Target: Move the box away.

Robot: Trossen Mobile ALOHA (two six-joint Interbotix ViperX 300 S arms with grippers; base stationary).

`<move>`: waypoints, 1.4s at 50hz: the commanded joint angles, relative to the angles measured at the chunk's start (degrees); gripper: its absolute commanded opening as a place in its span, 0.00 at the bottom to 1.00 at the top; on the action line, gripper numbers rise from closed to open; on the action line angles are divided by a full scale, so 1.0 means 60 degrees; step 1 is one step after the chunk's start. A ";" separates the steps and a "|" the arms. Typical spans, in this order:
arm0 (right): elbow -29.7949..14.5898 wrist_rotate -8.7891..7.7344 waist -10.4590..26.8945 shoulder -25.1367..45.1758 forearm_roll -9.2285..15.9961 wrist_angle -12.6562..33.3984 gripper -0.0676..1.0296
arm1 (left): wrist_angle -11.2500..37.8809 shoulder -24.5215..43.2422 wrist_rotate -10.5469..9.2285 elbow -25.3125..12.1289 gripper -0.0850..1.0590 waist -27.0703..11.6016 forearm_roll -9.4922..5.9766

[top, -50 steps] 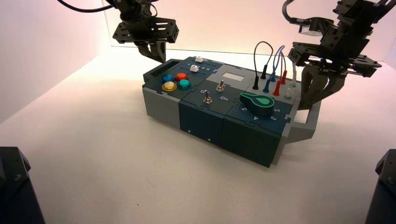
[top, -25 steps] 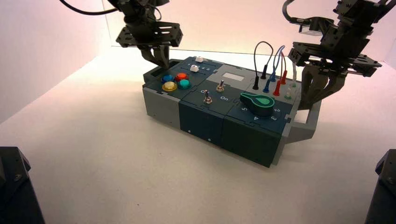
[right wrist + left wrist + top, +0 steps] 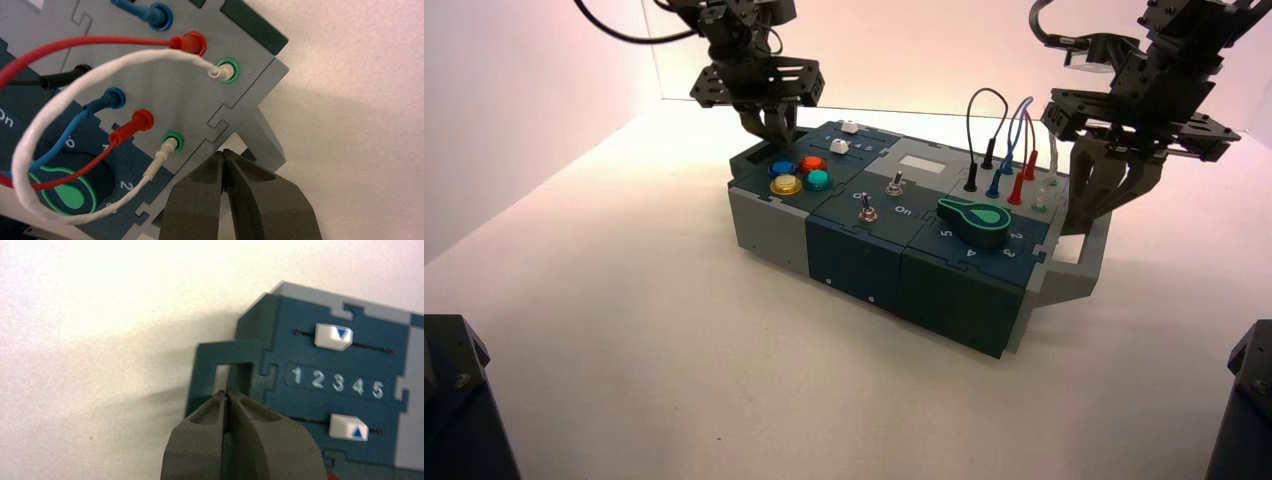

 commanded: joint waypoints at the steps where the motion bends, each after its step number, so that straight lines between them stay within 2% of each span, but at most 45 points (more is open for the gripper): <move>1: -0.0352 0.0015 -0.0029 -0.0132 -0.0117 -0.0220 0.04 | 0.0000 -0.0015 0.0000 -0.0190 0.05 0.0469 -0.0015; 16: -0.0469 0.0029 -0.0542 0.0029 -0.0249 -0.0337 0.04 | 0.0044 0.0117 0.0015 -0.0498 0.05 0.0513 0.0000; 31: -0.0659 0.0044 -0.0718 0.0264 -0.0278 -0.0806 0.04 | 0.0190 0.0366 0.0029 -0.1011 0.05 0.0513 0.0000; 46: -0.1216 0.0044 -0.0879 0.0776 -0.0337 -0.1216 0.04 | 0.0264 0.0586 0.0146 -0.1523 0.05 0.0513 0.0029; 70: -0.2578 0.0029 -0.0879 0.1157 -0.0557 -0.1113 0.04 | 0.0718 0.1304 0.0249 -0.2812 0.05 0.0732 0.0029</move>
